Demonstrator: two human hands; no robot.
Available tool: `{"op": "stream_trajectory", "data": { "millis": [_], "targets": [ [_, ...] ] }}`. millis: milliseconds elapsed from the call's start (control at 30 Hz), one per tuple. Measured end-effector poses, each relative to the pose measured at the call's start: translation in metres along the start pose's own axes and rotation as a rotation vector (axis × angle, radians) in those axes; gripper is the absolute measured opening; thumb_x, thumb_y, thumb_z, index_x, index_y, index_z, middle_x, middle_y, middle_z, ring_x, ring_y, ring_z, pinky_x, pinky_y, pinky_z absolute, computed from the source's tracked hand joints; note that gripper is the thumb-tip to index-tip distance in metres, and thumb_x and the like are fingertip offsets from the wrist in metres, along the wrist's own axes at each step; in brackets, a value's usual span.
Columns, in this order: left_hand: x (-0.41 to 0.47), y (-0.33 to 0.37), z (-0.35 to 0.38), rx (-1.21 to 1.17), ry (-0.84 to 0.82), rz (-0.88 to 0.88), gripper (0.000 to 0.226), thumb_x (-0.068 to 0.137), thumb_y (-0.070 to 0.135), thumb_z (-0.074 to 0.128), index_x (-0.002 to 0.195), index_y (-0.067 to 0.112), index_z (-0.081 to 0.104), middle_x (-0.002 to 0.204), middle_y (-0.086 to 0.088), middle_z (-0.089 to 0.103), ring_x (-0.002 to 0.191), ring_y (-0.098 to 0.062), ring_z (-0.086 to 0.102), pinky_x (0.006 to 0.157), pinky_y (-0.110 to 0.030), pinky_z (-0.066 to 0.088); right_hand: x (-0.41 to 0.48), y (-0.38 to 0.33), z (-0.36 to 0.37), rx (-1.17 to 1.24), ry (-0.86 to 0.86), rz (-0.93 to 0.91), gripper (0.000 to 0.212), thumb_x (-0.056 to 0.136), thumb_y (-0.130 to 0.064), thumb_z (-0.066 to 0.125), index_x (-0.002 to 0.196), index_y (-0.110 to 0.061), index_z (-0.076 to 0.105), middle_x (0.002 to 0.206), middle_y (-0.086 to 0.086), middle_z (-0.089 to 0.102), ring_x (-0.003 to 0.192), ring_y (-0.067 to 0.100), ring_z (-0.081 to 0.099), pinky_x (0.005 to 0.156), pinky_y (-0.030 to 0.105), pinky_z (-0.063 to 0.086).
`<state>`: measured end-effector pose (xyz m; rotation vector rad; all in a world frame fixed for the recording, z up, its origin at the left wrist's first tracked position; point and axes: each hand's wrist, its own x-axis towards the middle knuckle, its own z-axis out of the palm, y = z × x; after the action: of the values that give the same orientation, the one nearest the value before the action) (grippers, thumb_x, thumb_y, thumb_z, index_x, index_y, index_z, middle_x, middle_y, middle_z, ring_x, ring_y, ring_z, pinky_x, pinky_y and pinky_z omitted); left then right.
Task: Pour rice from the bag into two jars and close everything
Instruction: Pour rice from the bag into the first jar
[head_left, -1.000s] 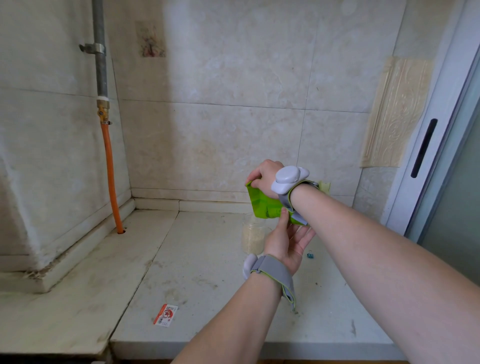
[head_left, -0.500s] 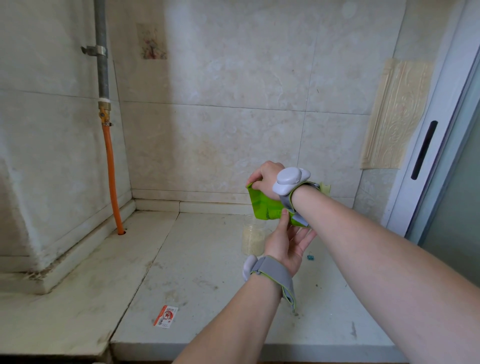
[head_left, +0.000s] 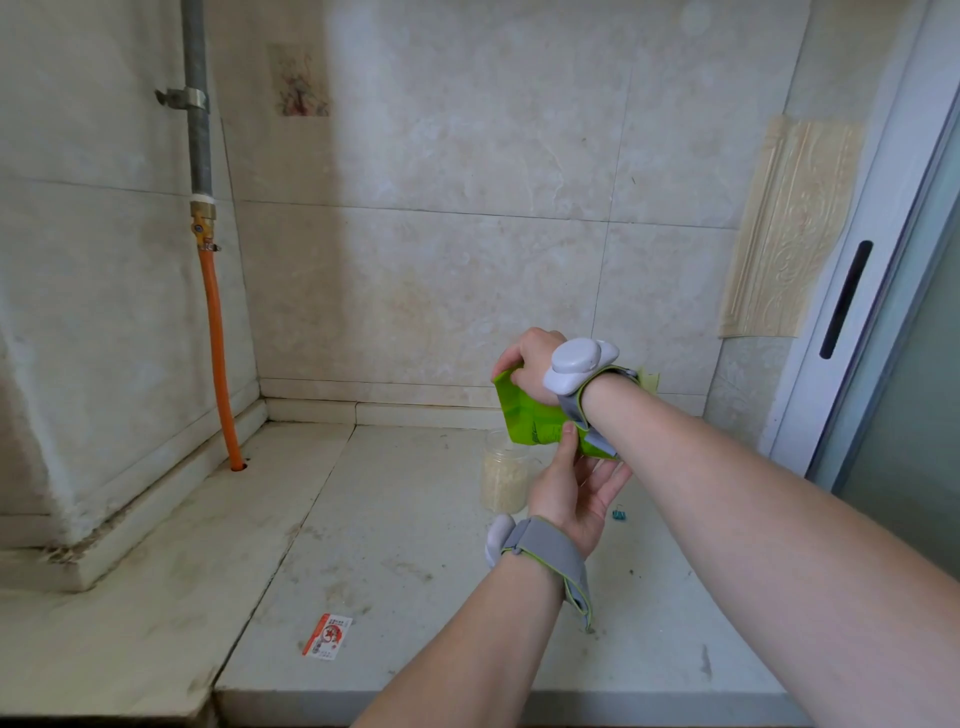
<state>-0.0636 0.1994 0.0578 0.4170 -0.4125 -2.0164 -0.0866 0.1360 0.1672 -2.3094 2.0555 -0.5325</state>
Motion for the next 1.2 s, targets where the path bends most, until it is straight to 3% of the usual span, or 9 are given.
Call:
{"op": "stream_trajectory", "data": {
  "millis": [800, 1000, 1200],
  "targets": [
    [-0.0006, 0.0018, 0.0062, -0.01, 0.024, 0.003, 0.025, 0.096, 0.023, 0.054, 0.08, 0.004, 0.059, 0.059, -0.006, 0.069, 0.051, -0.016, 0.069, 0.046, -0.029, 0.057, 0.0036, -0.0005, -0.0026, -0.002, -0.006, -0.027, 0.041, 0.082, -0.002, 0.051, 0.104, -0.026, 0.075, 0.113, 0.001, 0.072, 0.107, 0.023, 0.064, 0.092, 0.026, 0.052],
    [-0.001, 0.0041, 0.0071, -0.008, 0.023, 0.005, 0.025, 0.095, 0.023, 0.056, 0.08, 0.003, 0.059, 0.079, -0.01, 0.064, 0.052, -0.017, 0.069, 0.047, -0.03, 0.057, 0.0056, -0.0007, -0.0024, -0.008, -0.001, -0.02, 0.042, 0.081, -0.001, 0.052, 0.105, -0.027, 0.074, 0.115, -0.001, 0.071, 0.108, 0.023, 0.064, 0.092, 0.026, 0.052],
    [-0.0013, 0.0032, 0.0067, -0.008, 0.021, 0.006, 0.025, 0.095, 0.024, 0.057, 0.081, 0.003, 0.059, 0.081, -0.01, 0.063, 0.053, -0.017, 0.07, 0.048, -0.029, 0.057, 0.0048, -0.0008, -0.0018, 0.007, 0.006, -0.023, 0.039, 0.083, -0.002, 0.052, 0.104, -0.027, 0.075, 0.113, 0.0, 0.071, 0.107, 0.023, 0.064, 0.09, 0.024, 0.052]
  ]
}}
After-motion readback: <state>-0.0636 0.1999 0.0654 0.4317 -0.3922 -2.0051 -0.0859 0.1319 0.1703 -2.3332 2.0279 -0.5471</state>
